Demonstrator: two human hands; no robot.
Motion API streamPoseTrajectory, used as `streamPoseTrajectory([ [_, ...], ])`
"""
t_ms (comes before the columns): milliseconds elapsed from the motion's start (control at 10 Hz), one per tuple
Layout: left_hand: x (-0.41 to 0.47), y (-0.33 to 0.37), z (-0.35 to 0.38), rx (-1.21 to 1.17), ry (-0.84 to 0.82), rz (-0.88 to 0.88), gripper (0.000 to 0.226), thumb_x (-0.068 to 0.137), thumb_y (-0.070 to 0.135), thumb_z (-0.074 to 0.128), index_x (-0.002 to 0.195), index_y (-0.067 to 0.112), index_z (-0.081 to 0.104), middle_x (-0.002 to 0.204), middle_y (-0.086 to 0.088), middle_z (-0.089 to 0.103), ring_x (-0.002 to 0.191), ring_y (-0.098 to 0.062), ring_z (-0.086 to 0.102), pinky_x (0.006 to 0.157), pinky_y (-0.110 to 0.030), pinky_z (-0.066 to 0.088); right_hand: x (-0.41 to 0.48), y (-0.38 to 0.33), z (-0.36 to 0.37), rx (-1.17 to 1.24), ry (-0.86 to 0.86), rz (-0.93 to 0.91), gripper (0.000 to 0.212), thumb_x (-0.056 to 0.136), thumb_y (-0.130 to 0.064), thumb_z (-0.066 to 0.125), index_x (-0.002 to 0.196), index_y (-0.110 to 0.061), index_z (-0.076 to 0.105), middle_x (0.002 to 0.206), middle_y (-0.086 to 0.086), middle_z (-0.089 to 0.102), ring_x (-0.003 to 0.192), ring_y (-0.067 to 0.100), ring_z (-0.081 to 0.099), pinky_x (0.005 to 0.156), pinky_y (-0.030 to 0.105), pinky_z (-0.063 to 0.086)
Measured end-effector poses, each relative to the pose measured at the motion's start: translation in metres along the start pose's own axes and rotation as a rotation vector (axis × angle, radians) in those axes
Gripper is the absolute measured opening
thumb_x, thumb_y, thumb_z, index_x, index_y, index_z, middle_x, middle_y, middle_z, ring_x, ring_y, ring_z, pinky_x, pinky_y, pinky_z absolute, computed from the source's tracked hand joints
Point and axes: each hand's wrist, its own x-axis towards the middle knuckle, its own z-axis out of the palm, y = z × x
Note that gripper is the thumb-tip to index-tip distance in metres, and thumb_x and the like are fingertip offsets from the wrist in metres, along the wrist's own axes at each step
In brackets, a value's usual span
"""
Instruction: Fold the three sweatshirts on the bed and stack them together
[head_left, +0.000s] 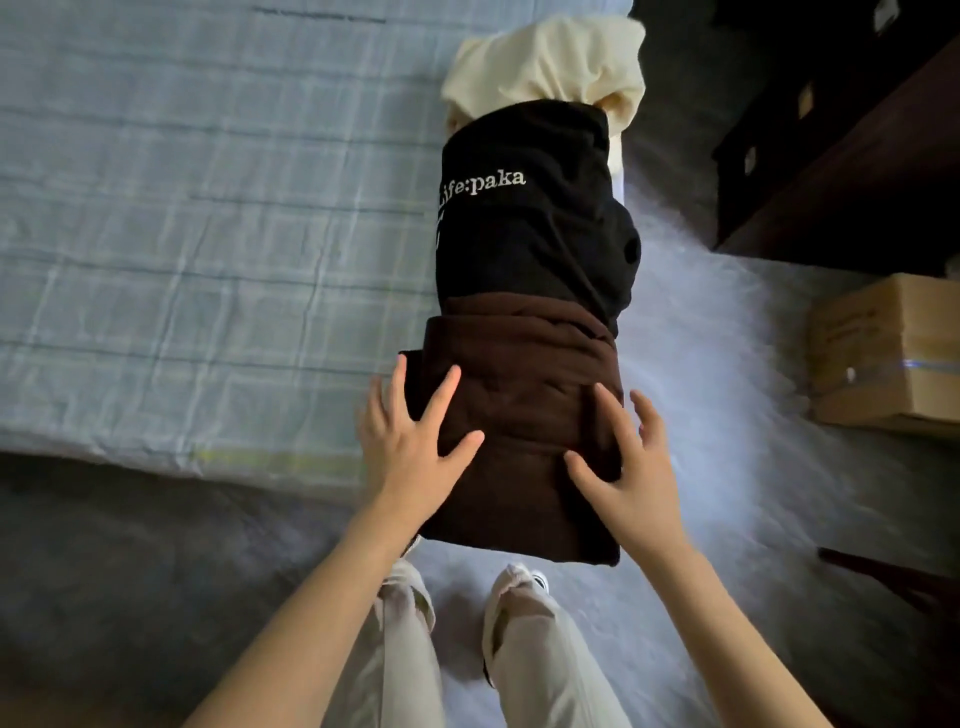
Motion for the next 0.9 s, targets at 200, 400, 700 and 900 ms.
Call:
streamPoseTrajectory([
  [200, 0.003, 0.024, 0.011, 0.121, 0.046, 0.276, 0.064, 0.097, 0.036, 0.036, 0.156, 0.019, 0.019, 0.165, 0.001, 0.013, 0.152, -0.022, 0.010, 0.121, -0.050, 0.017, 0.022, -0.034, 0.027, -0.266, -0.055, -0.200, 0.064, 0.098, -0.045, 0.042, 0.158, -0.032, 0.023, 0.167, 0.003, 0.012, 0.155, 0.022, 0.000, 0.125, 0.043, 0.005],
  [400, 0.016, 0.003, 0.068, 0.098, 0.024, 0.334, 0.067, 0.097, 0.038, 0.034, 0.157, 0.018, 0.013, 0.165, -0.002, 0.010, 0.152, -0.023, 0.007, 0.122, -0.051, 0.013, 0.035, 0.019, 0.070, -0.386, 0.005, -0.244, 0.071, 0.093, -0.046, 0.045, 0.158, -0.028, 0.024, 0.166, 0.009, 0.016, 0.155, 0.028, 0.004, 0.125, 0.047, 0.008],
  [700, 0.015, 0.018, 0.040, 0.117, -0.112, 0.249, 0.065, 0.097, 0.039, 0.035, 0.156, 0.018, 0.018, 0.165, 0.000, 0.013, 0.152, -0.021, 0.008, 0.121, -0.048, 0.014, 0.036, 0.000, 0.054, -0.381, -0.111, -0.161, 0.069, 0.096, -0.046, 0.044, 0.159, -0.034, 0.020, 0.167, 0.006, 0.014, 0.155, 0.024, 0.001, 0.125, 0.041, 0.002],
  [900, 0.016, 0.051, -0.052, -0.071, -0.197, 0.175, 0.053, 0.099, 0.034, 0.048, 0.150, 0.023, 0.038, 0.154, 0.001, 0.039, 0.142, -0.019, 0.034, 0.112, -0.037, 0.035, 0.032, -0.070, -0.017, -0.259, -0.147, -0.118, 0.058, 0.097, -0.036, 0.054, 0.152, -0.024, 0.040, 0.158, 0.004, 0.037, 0.149, 0.025, 0.025, 0.121, 0.041, 0.026],
])
